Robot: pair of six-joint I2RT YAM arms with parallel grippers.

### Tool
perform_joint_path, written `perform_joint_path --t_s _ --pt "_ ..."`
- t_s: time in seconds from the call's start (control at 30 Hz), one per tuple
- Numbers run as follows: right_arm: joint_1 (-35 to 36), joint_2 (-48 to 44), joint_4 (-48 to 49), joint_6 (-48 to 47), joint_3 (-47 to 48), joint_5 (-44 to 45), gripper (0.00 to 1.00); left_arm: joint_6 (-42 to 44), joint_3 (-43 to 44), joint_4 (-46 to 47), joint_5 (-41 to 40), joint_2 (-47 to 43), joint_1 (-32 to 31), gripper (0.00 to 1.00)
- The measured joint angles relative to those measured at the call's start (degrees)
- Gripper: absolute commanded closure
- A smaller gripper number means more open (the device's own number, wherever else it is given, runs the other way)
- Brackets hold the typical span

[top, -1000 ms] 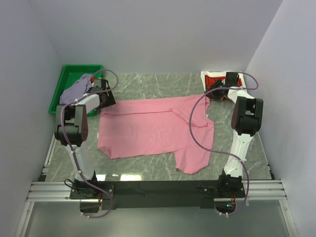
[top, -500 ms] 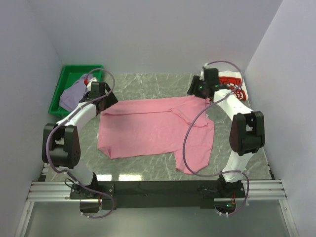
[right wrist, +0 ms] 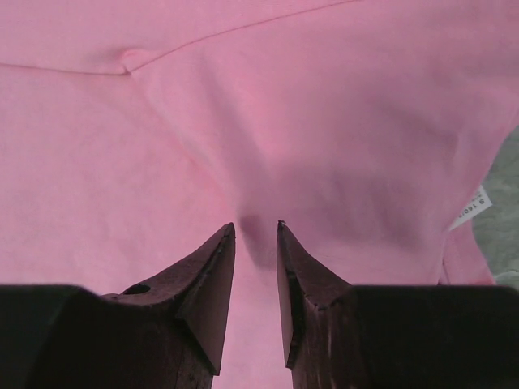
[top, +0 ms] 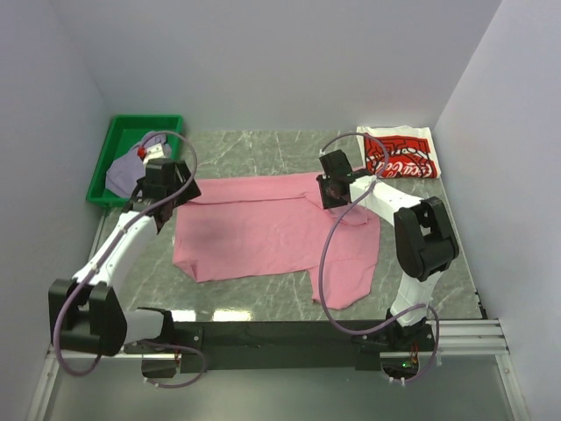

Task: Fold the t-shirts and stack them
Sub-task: Fold the tshirt

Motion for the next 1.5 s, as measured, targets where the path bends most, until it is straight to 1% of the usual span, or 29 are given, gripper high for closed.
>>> perform_joint_path --t_s 0.13,0.3,0.43,0.6,0.73,0.83,1.0,1.17,1.27,1.37,1.5 --pt "0.11 0.55 -0.26 -1.55 0.02 1.62 0.63 2.36 -4.24 -0.46 -0.83 -5.35 0.00 0.14" --pt "0.70 1.49 -1.27 -2.99 -0.07 1.90 0.59 3.80 -8.61 -0.39 -1.22 -8.72 0.00 0.14" --pt "1.81 1.46 -1.25 -3.72 -0.39 2.58 0.57 4.70 -8.87 -0.68 -1.25 -8.79 0.00 0.14" --pt "2.60 2.14 -1.16 -4.28 -0.50 6.56 0.57 5.01 -8.87 -0.70 -1.36 -8.87 0.00 0.14" --pt "2.45 4.00 -1.33 -5.14 0.07 10.54 0.57 5.07 -8.87 -0.70 -1.33 -9.11 0.00 0.14" --pt "1.62 5.27 -1.64 -5.73 1.68 11.34 0.57 5.25 -8.87 -0.72 -1.33 -9.11 0.00 0.14" --pt "-2.34 6.43 -1.66 -6.16 5.64 9.94 0.57 5.57 -8.87 -0.70 -1.29 -9.11 0.00 0.14" --pt "-7.56 7.39 -1.09 -5.92 8.66 4.07 0.57 6.03 -8.87 -0.70 -1.05 -9.07 0.00 0.13" --pt "-9.38 7.78 -0.96 -5.70 8.72 2.21 0.61 6.10 -8.87 -0.72 -0.68 -8.94 0.00 0.13" --pt "-8.79 6.82 0.48 -5.77 7.08 1.97 0.61 6.12 -8.87 -0.74 -0.66 -8.74 0.00 0.13" --pt "-4.04 0.94 2.23 -7.13 1.01 2.32 0.62 6.14 -8.87 -0.74 -0.33 -8.70 0.00 0.13"
